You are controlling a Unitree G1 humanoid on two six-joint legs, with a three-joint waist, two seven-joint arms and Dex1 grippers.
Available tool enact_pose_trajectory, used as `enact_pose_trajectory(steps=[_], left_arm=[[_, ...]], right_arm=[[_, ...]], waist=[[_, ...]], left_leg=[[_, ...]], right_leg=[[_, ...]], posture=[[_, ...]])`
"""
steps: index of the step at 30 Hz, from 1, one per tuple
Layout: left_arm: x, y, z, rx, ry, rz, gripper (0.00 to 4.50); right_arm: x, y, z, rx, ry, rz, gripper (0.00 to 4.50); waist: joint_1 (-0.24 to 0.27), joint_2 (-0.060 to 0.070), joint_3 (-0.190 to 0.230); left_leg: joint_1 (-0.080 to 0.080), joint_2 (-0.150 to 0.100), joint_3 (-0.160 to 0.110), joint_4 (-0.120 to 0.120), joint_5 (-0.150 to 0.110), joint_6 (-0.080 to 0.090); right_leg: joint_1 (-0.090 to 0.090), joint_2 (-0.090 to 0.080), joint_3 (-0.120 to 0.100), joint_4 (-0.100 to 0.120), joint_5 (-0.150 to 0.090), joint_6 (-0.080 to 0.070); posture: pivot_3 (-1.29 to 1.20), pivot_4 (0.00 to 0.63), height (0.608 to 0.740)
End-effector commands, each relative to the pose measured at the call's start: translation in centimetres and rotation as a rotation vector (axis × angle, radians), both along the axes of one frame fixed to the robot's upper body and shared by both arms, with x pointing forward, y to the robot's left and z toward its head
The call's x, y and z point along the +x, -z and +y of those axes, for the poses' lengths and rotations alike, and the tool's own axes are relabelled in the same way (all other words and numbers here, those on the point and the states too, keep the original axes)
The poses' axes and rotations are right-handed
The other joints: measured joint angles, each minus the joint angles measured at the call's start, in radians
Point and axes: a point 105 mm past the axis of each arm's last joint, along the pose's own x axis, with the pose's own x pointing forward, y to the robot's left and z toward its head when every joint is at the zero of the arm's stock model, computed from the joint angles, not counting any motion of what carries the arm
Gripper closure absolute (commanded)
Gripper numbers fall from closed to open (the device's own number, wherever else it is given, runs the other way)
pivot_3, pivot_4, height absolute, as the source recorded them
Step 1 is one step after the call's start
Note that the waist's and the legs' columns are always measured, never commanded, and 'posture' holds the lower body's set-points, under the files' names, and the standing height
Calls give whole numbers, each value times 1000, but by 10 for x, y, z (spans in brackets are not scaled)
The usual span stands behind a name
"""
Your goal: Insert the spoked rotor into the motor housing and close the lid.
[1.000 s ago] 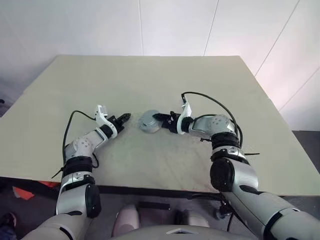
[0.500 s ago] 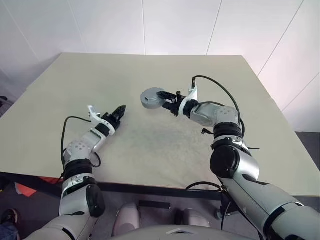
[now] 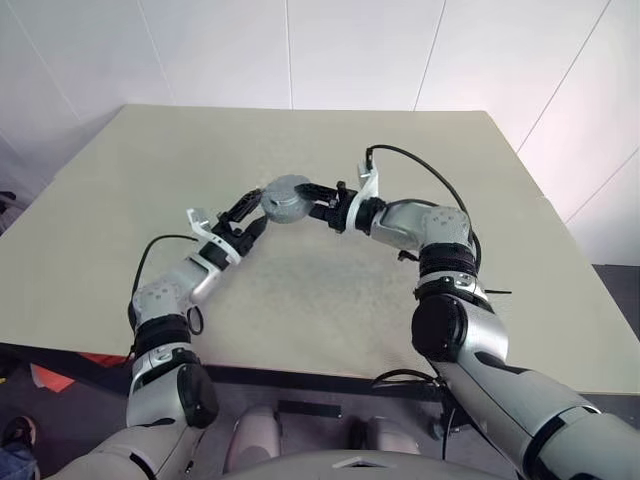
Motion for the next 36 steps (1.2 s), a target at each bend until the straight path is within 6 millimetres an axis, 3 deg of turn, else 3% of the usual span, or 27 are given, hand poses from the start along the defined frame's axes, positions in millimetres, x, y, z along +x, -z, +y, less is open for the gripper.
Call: enact_pose_trajectory(steps=[1,5,11,14,18,25,29,32,36], left_arm=[[4,-14,-11,-18,37,-41,112],[7,-20,-26,-36,83,-58,112],[7,-22,-37,10,106,-79,112],[8,-21,-31,20,77,-82,707],[9,-20,-27,25,54,-81,2072],[9,-18,-26,29,49,-74,2228],[11,-17,-24,40,37,-69,2267],[14,-15,-18,74,-1,-70,2267],[20,-14,-2,105,-85,-74,2267]], right_arm=[[-5,-25,5,68,-30,-87,2510],[-17,-29,13,81,-88,-123,2510],[-16,-22,12,61,-64,-106,2510],[-14,-20,8,51,-47,-103,2510],[-11,-14,7,31,-26,-87,2510],[-5,-11,4,-24,16,-133,2510],[-2,-16,0,-23,48,-190,1130],[16,-3,-14,-218,188,-234,87],[35,7,-35,-336,347,-263,34]], waist=[[1,0,0],[5,0,0],[7,0,0],[6,0,0],[3,0,0],[-1,0,0],[-1,-1,0],[-1,-1,0],[-2,-1,1]], left_leg=[[0,0,0,0,0,0],[0,0,-1,0,0,0],[0,0,-1,0,0,-1],[0,0,-1,0,0,-1],[0,-1,-2,0,0,-1],[0,-1,-2,0,0,-1],[0,-1,-2,0,0,-1],[0,-1,-3,0,0,-1],[0,-1,-3,0,1,-1]], right_leg=[[0,0,0,0,0,0],[0,0,0,0,0,0],[0,0,0,0,1,1],[0,0,0,0,1,1],[0,0,0,0,1,1],[0,0,0,0,1,2],[1,0,0,0,1,2],[1,0,0,0,1,2],[1,0,0,0,1,2]], posture=[[0,0,740],[0,0,740],[0,0,740],[0,0,740],[0,0,740],[0,0,740],[0,0,740],[0,0,740],[0,0,740]])
